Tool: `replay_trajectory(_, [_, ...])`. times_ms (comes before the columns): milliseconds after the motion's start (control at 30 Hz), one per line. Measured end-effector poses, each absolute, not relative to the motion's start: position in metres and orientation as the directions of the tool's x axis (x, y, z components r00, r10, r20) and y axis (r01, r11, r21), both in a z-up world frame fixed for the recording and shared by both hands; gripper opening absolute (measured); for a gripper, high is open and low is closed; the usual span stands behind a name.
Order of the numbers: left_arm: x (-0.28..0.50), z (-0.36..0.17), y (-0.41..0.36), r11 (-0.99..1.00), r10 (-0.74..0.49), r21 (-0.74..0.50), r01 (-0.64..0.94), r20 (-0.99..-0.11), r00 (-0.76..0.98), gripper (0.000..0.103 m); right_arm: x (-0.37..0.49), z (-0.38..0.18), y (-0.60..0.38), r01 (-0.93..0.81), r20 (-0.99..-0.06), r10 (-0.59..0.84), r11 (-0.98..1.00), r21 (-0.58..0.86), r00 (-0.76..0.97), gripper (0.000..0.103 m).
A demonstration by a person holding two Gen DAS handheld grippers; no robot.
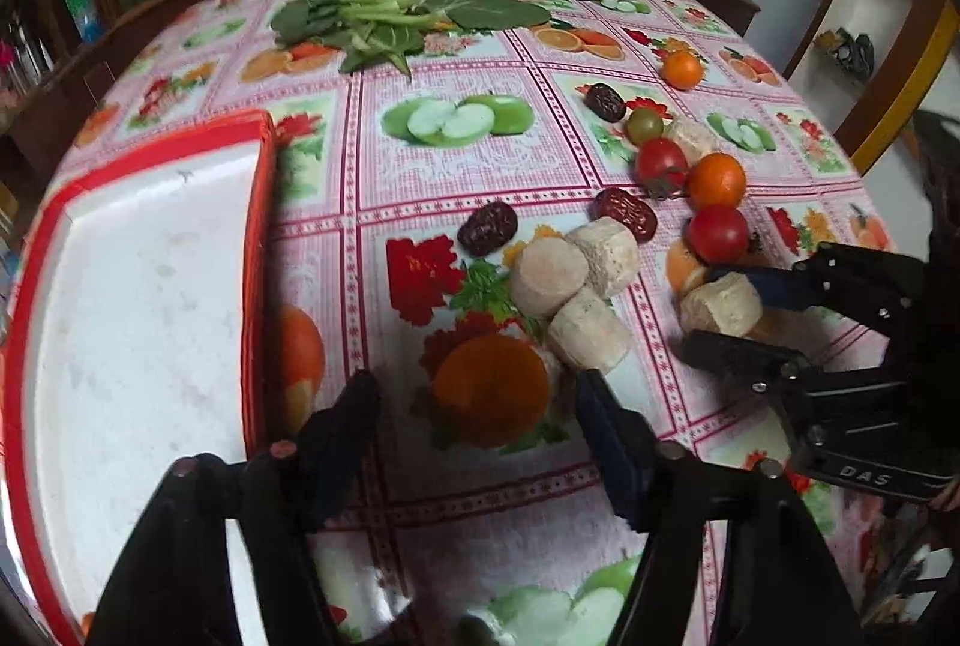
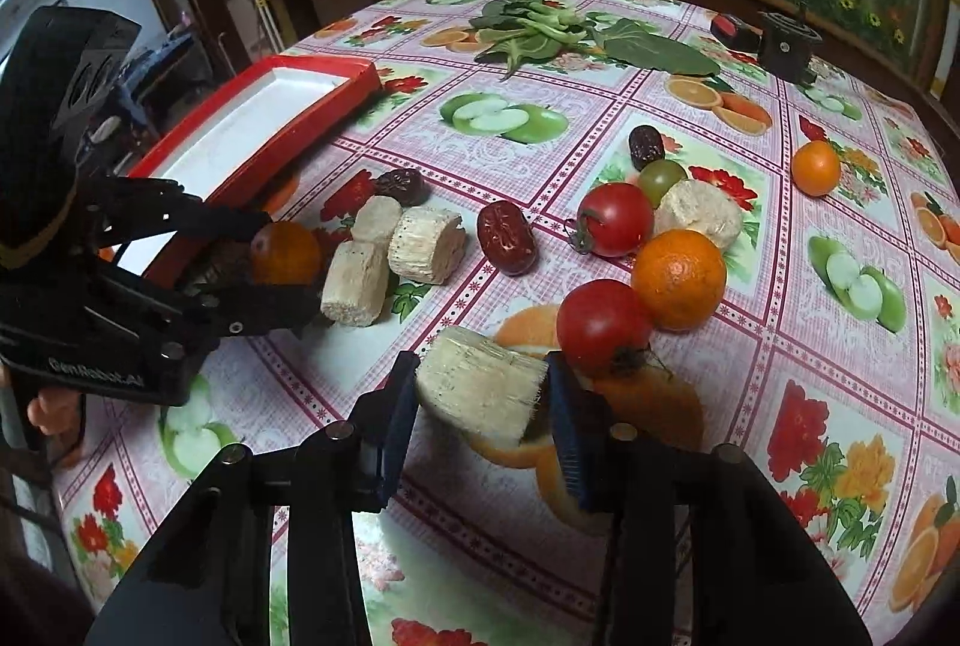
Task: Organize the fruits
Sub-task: 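Grasp the pale root chunk with the right gripper while the left gripper grasps another orange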
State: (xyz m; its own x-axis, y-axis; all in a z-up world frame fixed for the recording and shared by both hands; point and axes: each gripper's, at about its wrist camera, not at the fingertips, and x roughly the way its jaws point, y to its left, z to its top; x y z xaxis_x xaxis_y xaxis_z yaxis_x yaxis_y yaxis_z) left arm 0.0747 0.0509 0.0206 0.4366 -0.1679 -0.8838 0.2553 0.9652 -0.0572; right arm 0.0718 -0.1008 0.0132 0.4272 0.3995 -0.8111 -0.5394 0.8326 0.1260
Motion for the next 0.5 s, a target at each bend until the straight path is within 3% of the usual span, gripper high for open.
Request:
replay_trajectory(33, [0.076, 0.018, 0.049, 0.965, -0.155, -0.043, 0.258, -0.890, 0.430, 0.049, 0.072, 0.013, -0.102, -0.533, -0.810, 0.401, 0.835, 0.133, 0.427, 0.041])
replay_trajectory(100, [0.076, 0.018, 0.046, 0.964, -0.133, -0.011, 0.267, -0.886, 0.444, 0.040, 0.072, 0.013, -0.105, -0.523, -0.809, 0.407, 0.839, 0.148, 0.424, 0.041])
replay_trajectory(500, [0.056, 0.021, 0.047, 0.968, -0.218, -0.142, 0.206, -0.884, 0.413, 0.039, 0.059, 0.017, -0.121, -0.456, -0.802, 0.402, 0.871, 0.186, 0.441, 0.041])
